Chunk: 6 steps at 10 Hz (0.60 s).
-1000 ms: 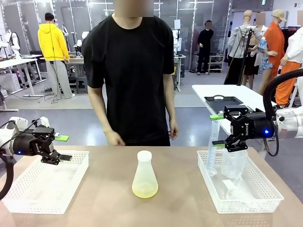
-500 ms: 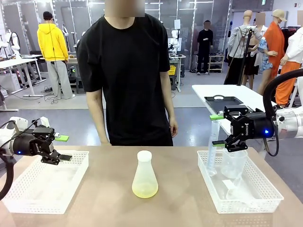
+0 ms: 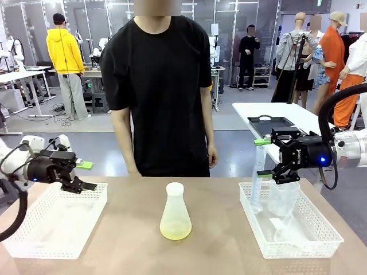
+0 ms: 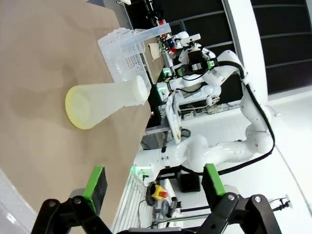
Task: Prepare the solutions needed for the experiment.
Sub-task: When the human places the Big flask in the center of the table, pick up the Big flask and place it in the left Organizing basket.
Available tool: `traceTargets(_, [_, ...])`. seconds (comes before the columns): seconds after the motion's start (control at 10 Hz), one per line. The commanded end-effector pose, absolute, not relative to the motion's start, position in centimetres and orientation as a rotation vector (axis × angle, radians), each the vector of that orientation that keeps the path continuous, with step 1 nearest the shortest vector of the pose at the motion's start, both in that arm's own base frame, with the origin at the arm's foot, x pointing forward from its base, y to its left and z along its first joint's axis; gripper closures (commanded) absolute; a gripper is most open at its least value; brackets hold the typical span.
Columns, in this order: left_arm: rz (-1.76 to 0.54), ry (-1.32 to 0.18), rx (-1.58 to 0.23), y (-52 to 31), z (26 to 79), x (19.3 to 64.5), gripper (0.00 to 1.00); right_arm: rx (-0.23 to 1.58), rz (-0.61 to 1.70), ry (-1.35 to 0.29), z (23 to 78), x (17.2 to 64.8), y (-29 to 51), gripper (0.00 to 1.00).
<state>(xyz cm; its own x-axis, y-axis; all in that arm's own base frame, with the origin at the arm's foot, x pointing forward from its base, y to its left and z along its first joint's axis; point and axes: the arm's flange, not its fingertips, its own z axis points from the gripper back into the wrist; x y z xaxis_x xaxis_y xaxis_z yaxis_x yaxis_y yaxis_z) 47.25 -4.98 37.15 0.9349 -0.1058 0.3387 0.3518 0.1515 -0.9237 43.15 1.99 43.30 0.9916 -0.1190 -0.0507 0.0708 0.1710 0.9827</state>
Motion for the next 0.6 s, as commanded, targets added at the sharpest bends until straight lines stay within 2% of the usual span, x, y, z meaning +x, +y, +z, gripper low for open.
traceTargets(0.0, [-0.47, -0.313, -1.256, -8.2, 38.1, 48.2, 0.0, 1.391, -0.135, -0.048, 43.4, 43.1, 2.0, 0.0])
traceTargets(0.5, [-0.935, -0.45, -1.014, -15.4, 36.7, 49.0, 0.0, 1.391, -0.135, -0.048, 43.4, 43.1, 2.0, 0.0])
